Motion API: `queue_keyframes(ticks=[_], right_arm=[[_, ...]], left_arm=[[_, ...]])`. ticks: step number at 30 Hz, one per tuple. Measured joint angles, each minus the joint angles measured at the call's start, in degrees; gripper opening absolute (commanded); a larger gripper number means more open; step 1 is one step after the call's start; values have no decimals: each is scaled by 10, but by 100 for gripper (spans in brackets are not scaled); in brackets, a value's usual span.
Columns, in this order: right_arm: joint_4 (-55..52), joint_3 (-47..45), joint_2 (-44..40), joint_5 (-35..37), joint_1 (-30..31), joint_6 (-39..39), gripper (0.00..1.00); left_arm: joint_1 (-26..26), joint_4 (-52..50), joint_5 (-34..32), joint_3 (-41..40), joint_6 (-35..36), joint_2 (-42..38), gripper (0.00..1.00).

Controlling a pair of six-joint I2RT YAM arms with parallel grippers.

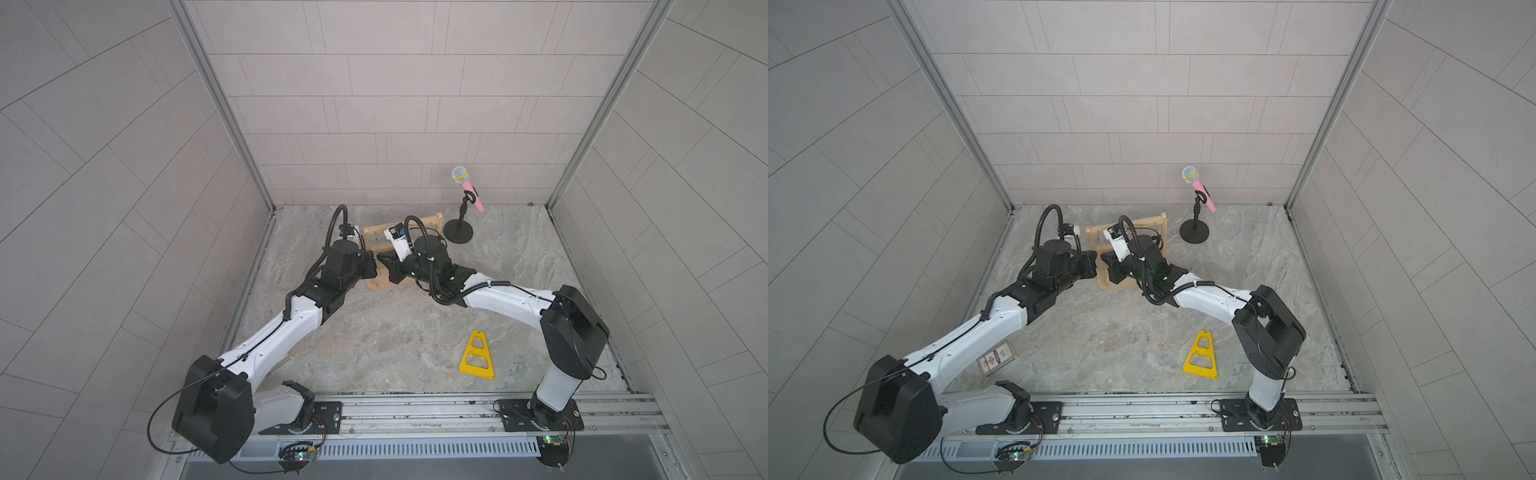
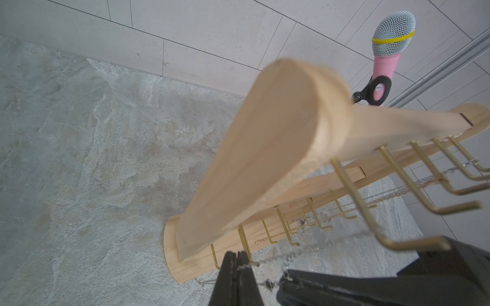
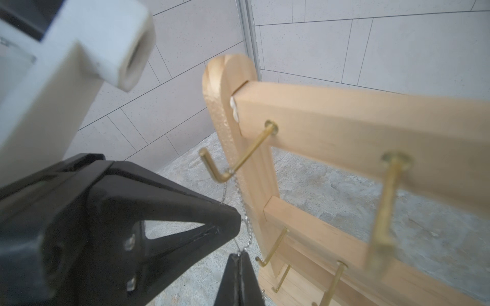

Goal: Hang the necklace on the jewelry display stand
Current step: Hang the necklace on the stand.

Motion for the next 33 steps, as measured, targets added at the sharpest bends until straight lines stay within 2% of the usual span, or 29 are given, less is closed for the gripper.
queue_keyframes(ticks=[20, 33], right_arm=[[-11, -1, 0, 49, -9, 1, 2], [-12, 1, 0, 16, -7, 2, 2]], left_arm=[[0, -4, 2, 5, 0, 8, 0], [0, -7, -2, 5, 0, 9, 0]])
